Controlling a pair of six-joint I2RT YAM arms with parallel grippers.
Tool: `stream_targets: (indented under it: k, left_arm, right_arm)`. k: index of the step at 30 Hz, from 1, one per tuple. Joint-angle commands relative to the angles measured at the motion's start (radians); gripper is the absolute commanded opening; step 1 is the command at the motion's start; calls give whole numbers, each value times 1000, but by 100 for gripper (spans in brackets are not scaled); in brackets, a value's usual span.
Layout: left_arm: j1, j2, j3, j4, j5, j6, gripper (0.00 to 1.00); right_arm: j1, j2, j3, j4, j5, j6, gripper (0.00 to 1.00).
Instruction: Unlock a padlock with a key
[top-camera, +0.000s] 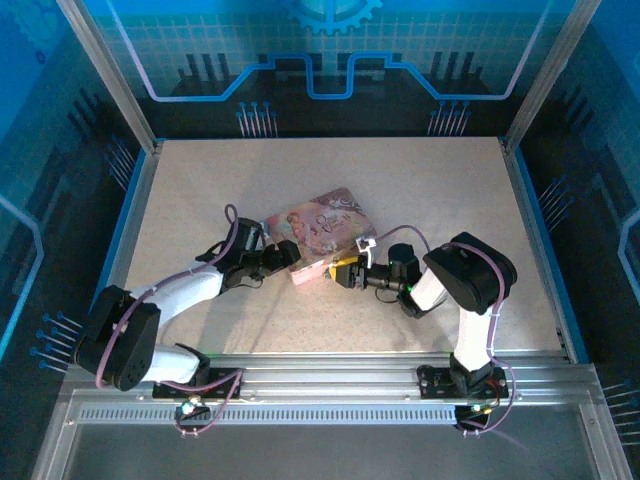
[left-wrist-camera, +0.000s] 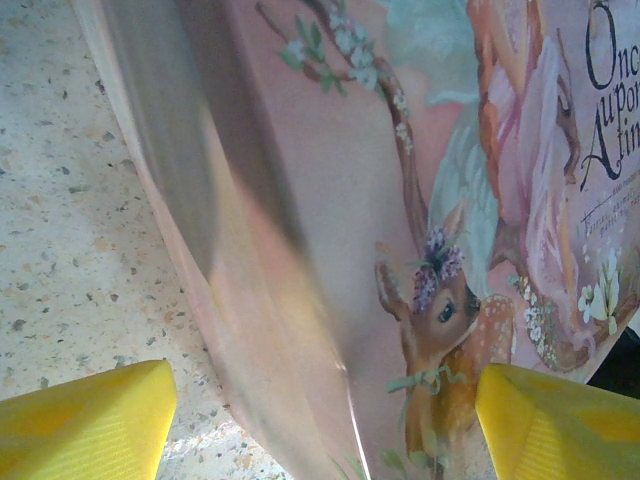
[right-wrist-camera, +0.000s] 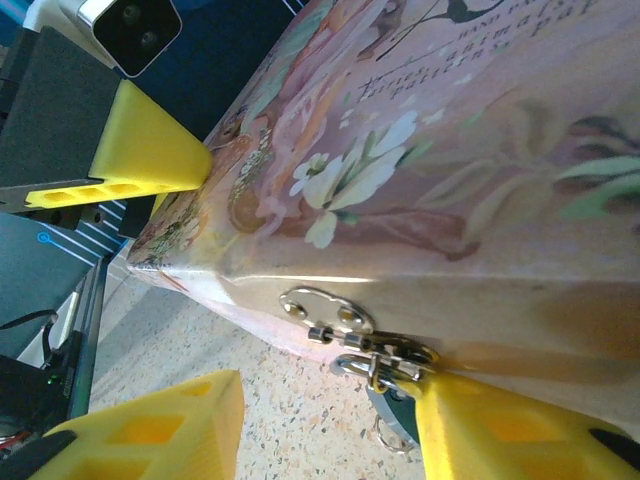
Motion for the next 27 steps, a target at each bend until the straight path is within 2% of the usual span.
stream_targets:
  k: [1,14,27]
  left_arm:
    - [-14,7,-36,-43,-1,-10,80]
    - [-16,16,-38,-36,-2,-13,80]
    - [-19,2,-44,-43,-13,-14,80]
  right_arm:
    - [27,-6,0,100,-58,-36,48]
    - [36,-11,2,64,-42,-57,33]
    - [36,-15,-3,10,27,-41,7]
